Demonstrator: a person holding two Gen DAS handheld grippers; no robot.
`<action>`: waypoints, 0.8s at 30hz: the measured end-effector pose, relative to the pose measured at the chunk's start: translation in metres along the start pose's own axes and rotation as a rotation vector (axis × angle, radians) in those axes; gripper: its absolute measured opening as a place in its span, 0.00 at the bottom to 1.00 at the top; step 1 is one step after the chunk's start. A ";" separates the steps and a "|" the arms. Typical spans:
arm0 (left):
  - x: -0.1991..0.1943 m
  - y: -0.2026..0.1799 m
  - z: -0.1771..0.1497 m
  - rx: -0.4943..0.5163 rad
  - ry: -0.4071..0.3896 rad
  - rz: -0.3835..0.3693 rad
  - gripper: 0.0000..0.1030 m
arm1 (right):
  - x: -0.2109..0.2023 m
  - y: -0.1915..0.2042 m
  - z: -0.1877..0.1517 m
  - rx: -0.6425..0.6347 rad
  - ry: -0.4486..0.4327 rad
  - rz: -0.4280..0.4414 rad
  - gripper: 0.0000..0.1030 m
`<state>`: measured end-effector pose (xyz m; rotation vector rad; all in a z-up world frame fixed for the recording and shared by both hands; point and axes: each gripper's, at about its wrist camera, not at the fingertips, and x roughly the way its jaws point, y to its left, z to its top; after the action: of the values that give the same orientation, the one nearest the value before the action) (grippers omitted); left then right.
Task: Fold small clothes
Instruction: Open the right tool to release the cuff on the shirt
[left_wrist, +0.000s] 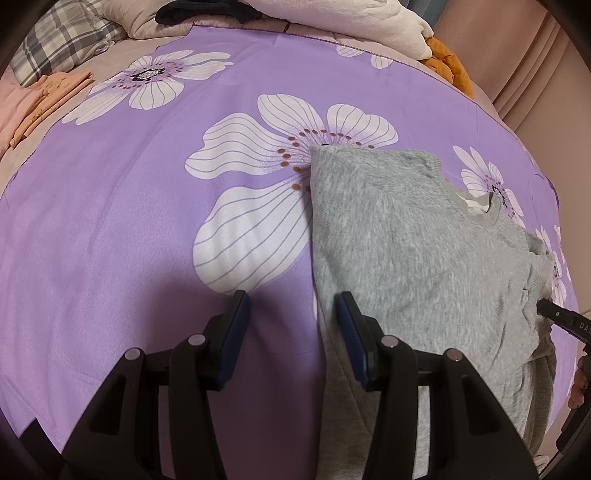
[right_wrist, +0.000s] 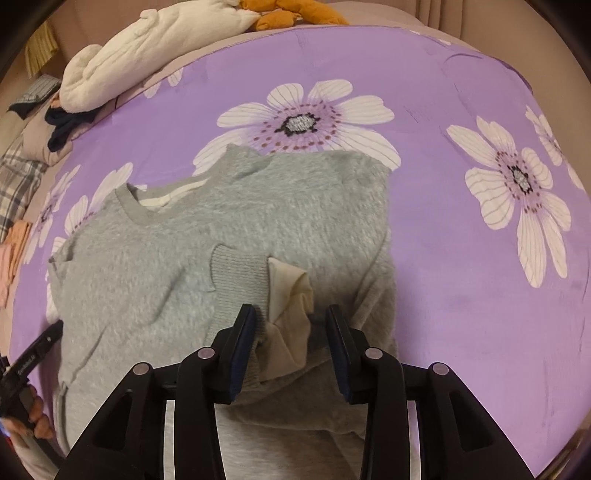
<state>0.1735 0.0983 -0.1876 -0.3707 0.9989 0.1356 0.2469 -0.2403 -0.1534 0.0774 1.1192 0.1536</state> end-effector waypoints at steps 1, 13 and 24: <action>0.000 0.001 0.000 -0.002 0.001 -0.003 0.48 | 0.000 -0.001 0.000 0.002 -0.002 0.000 0.35; 0.000 -0.001 0.000 -0.001 0.001 -0.001 0.48 | 0.011 -0.005 -0.004 0.011 -0.016 0.014 0.35; -0.001 0.002 0.000 -0.007 0.001 -0.017 0.49 | 0.014 -0.007 -0.009 0.021 -0.057 0.030 0.35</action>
<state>0.1723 0.1001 -0.1879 -0.3854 0.9962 0.1234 0.2454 -0.2452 -0.1708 0.1165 1.0632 0.1650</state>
